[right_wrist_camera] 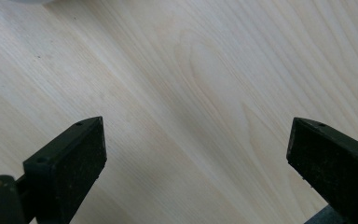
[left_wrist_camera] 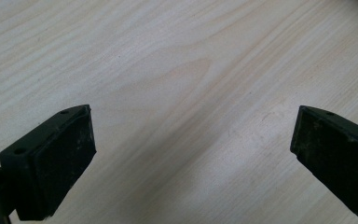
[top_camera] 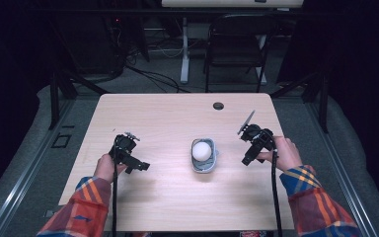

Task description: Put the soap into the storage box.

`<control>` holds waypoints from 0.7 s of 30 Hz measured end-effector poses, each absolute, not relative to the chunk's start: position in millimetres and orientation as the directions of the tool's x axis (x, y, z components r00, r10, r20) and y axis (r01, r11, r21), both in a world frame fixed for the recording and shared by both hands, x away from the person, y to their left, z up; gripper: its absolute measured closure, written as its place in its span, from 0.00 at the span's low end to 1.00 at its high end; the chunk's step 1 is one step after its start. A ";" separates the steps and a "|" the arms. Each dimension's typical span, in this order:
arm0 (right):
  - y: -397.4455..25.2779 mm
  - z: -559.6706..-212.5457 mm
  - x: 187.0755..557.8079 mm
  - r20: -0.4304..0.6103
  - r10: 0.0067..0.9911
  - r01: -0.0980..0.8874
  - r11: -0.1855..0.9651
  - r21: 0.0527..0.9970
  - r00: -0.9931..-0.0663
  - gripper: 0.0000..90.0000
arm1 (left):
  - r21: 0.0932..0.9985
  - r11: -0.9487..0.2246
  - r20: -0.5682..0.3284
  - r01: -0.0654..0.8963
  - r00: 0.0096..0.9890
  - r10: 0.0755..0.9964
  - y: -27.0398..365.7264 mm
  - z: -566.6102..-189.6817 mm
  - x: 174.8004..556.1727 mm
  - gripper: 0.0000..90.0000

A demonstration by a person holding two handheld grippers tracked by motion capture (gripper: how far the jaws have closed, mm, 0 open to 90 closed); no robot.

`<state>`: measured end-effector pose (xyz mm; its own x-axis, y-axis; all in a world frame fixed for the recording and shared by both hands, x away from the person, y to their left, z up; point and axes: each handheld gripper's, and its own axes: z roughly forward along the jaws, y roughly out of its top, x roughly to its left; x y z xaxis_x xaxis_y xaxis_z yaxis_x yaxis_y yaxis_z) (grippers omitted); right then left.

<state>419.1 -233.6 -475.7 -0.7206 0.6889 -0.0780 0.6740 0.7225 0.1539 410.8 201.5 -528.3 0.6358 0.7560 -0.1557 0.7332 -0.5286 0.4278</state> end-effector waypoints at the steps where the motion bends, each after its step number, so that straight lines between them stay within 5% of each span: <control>1: -237.0 -475.9 418.2 -0.086 0.687 0.673 0.725 0.147 -0.721 0.05 | 0.427 -0.529 -0.155 0.733 0.636 0.756 201.5 -528.3 410.7 0.00; 15: -273.9 -498.4 398.1 -0.056 0.755 0.730 0.648 0.217 -0.653 0.04 | 0.421 -0.555 -0.131 0.718 0.653 0.746 197.8 -530.6 408.9 0.00; 21: -285.1 -512.8 389.2 -0.051 0.752 0.735 0.654 0.176 -0.657 0.04 | 0.408 -0.581 -0.114 0.704 0.671 0.732 195.0 -533.1 407.2 0.00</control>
<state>389.2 -285.1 -512.8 -0.6571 0.7520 -0.0513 0.7352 0.6545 0.1763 407.2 195.0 -533.1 0.6714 0.7322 -0.1144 0.7037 -0.5814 0.4085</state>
